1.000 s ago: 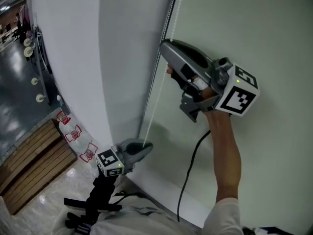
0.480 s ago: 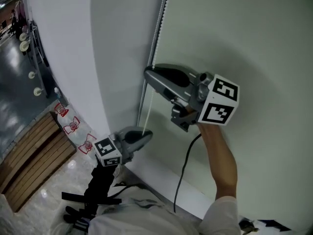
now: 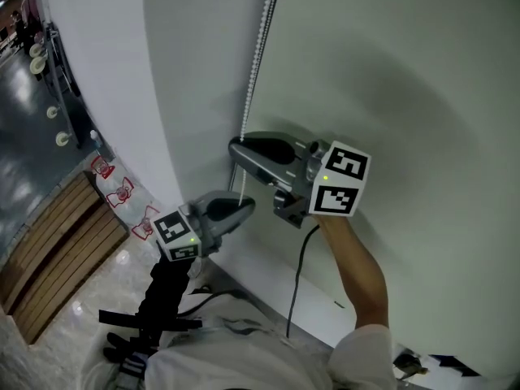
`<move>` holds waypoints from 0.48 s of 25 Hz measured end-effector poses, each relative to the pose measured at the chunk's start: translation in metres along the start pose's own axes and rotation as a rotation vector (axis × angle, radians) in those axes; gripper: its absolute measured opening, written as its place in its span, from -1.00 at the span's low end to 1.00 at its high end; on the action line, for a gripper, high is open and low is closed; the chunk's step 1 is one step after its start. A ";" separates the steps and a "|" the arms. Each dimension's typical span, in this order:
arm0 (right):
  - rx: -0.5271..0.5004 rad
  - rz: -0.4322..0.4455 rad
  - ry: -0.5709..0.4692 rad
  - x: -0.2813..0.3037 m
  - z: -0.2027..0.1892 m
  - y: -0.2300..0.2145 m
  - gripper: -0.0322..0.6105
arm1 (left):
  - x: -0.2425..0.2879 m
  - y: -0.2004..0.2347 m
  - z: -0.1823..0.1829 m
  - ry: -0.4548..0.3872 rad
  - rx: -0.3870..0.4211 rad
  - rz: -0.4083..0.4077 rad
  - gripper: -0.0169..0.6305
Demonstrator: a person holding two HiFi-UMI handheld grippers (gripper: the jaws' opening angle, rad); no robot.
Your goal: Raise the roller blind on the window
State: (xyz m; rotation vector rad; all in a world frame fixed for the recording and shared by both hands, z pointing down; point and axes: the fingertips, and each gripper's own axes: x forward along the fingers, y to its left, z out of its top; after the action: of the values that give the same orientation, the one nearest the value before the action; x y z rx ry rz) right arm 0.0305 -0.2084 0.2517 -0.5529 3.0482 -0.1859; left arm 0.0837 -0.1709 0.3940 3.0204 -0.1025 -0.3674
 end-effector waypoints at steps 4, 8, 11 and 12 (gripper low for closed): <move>0.065 0.010 0.029 -0.001 -0.027 -0.003 -0.85 | 0.002 0.001 0.005 -0.002 0.000 0.005 -0.96; 0.012 0.007 0.028 -0.004 -0.032 -0.003 -0.85 | -0.001 0.002 0.003 -0.006 0.004 0.003 -0.96; -0.082 0.007 0.045 -0.004 -0.029 0.004 -0.81 | -0.003 -0.001 0.000 -0.007 0.008 -0.001 -0.96; -0.091 0.016 0.036 -0.004 -0.024 0.006 -0.72 | -0.003 -0.001 0.000 -0.006 0.009 -0.003 -0.96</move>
State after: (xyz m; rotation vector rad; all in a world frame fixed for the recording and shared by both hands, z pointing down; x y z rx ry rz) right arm 0.0305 -0.1987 0.2746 -0.5362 3.1078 -0.0578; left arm 0.0811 -0.1697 0.3944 3.0290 -0.1010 -0.3775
